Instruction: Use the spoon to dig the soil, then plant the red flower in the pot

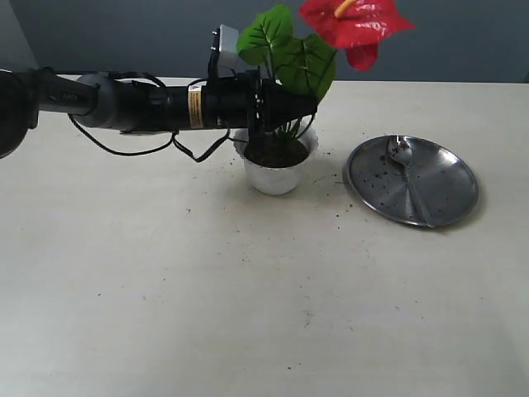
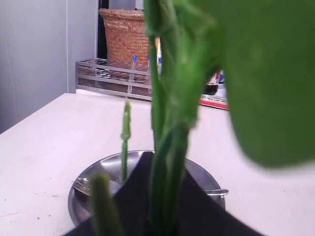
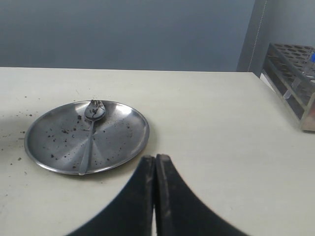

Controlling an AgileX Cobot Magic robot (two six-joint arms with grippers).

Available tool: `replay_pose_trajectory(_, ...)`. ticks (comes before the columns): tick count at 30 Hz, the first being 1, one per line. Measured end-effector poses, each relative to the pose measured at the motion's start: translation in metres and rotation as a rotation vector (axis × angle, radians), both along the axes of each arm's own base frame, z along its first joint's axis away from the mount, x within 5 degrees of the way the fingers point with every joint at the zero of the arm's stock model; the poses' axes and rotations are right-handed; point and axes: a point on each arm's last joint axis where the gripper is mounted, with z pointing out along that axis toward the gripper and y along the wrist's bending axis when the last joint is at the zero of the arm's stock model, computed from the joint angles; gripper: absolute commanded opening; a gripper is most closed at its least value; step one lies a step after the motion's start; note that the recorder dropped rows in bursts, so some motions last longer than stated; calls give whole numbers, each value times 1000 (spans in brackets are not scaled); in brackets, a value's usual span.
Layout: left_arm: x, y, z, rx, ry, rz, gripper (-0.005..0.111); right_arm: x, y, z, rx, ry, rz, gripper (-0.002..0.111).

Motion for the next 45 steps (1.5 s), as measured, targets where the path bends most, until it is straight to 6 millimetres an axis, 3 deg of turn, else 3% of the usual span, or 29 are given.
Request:
replay_pose_trajectory(23, 6, 21, -3, 17, 0, 33, 0, 0, 0, 0, 0, 0, 0, -1)
replay_pose_trajectory(45, 6, 22, -4, 16, 4, 34, 0, 0, 0, 0, 0, 0, 0, -1)
